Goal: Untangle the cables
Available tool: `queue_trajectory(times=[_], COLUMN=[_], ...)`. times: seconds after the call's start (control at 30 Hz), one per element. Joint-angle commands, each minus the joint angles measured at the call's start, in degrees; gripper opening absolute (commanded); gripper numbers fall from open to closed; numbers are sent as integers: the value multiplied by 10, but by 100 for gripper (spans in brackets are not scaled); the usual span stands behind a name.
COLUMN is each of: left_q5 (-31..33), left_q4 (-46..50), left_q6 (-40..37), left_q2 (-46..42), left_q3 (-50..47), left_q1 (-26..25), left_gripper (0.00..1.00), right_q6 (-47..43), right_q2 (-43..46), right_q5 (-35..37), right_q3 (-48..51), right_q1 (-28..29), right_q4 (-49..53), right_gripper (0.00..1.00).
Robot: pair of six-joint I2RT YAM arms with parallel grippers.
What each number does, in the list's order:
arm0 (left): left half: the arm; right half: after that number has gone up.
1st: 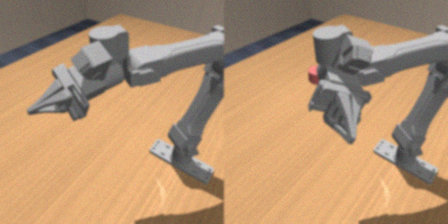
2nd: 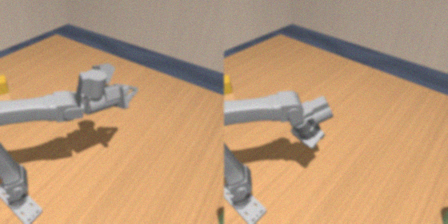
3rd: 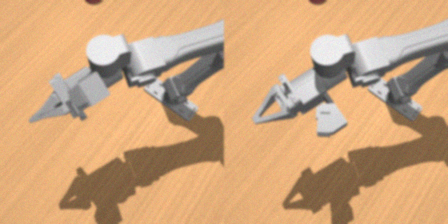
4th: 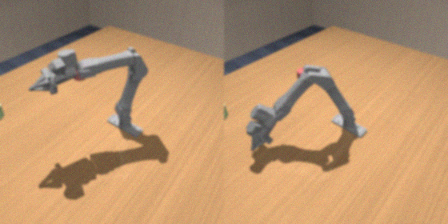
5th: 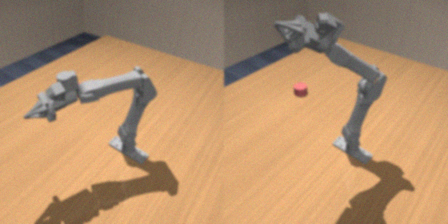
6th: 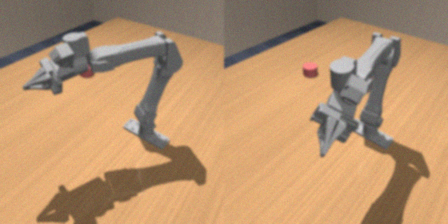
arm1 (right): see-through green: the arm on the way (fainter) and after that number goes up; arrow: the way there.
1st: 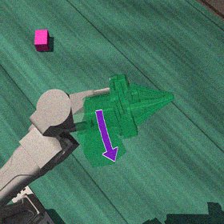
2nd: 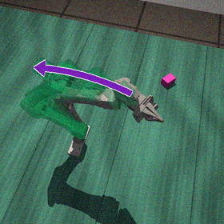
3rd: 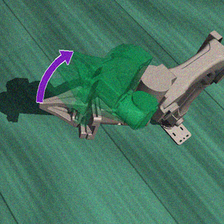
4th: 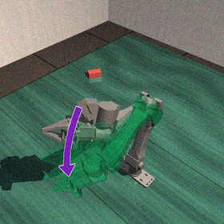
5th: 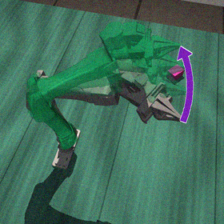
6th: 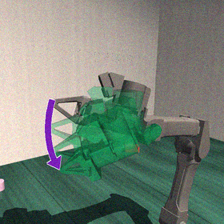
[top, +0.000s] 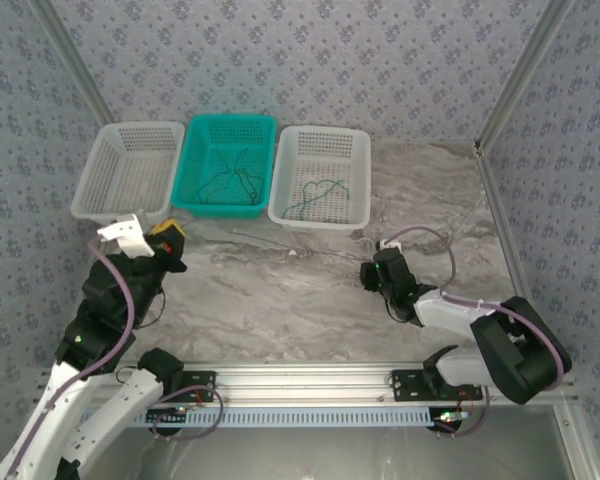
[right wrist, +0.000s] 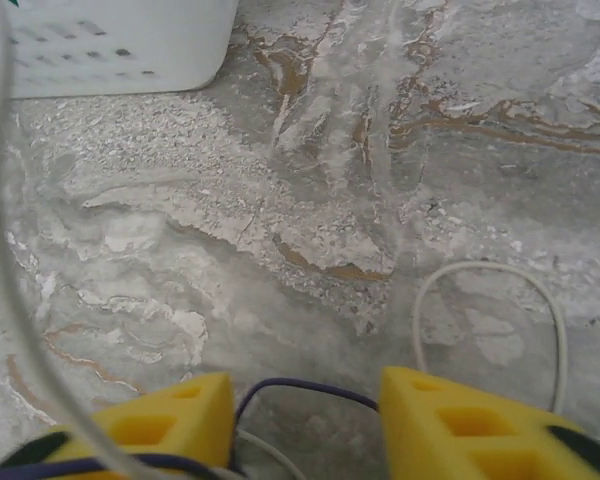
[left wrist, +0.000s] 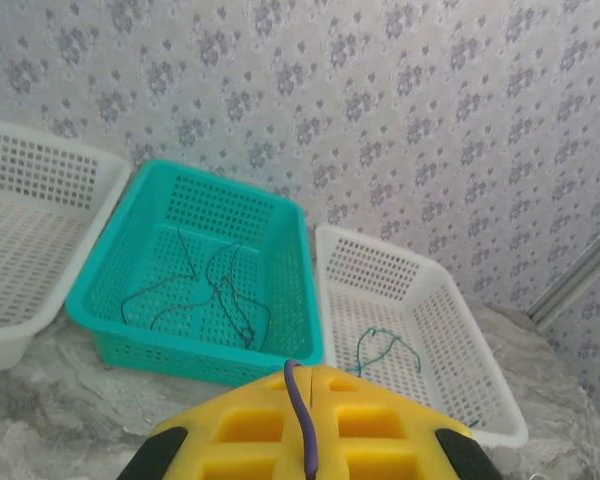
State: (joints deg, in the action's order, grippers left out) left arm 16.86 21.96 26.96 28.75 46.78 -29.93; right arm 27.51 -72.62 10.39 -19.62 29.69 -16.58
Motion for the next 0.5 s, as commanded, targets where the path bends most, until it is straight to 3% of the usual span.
queue_trajectory(times=[0.0,0.07,0.23,0.37,0.47], left_q5=[-68,-94,-112,-120,-99], left_q4=[-21,-39,-101,-128,-107], left_q6=[27,54,121,138,94], left_q2=[46,67,55,11,-35], left_q3=[-46,-90,-219,-276,-261], left_q1=[5,5,5,5,5], left_gripper=[2,6,19,56,66], right_q6=[-2,-14,-68,-103,-120], right_q2=[47,82,181,250,268], right_q5=[-42,-54,-108,-141,-159], right_q3=[11,12,23,27,15], right_q1=[-3,-3,-2,-2,-2], right_q4=[-1,1,10,25,44], right_gripper=[10,1,0,0,0])
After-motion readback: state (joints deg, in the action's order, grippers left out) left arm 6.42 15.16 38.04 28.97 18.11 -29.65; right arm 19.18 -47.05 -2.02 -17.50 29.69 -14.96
